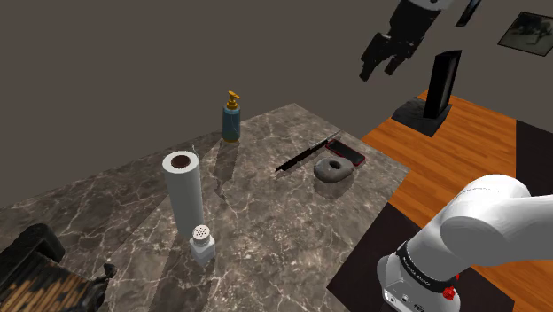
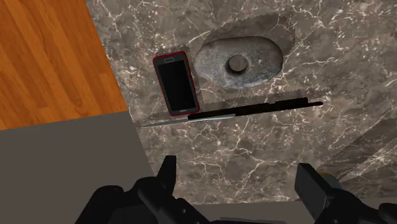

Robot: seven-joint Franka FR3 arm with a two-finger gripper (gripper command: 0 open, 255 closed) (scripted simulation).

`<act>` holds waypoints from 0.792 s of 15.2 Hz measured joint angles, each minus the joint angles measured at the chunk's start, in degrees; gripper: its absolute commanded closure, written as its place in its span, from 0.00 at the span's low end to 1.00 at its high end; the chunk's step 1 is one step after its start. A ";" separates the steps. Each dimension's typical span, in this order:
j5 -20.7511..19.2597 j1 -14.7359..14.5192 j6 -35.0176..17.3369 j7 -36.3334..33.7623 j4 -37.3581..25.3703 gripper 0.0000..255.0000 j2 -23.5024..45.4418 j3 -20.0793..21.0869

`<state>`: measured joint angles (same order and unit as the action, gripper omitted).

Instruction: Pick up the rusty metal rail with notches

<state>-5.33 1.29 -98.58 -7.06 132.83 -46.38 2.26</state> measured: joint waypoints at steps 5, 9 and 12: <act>2.40 2.40 -2.95 -9.46 2.54 0.00 3.03 2.78; 5.77 5.22 -6.90 -21.95 5.60 0.00 7.04 6.25; 8.16 7.38 -10.61 -30.87 6.95 0.00 11.50 8.40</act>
<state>2.84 8.67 -109.19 -37.93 139.78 -34.88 10.67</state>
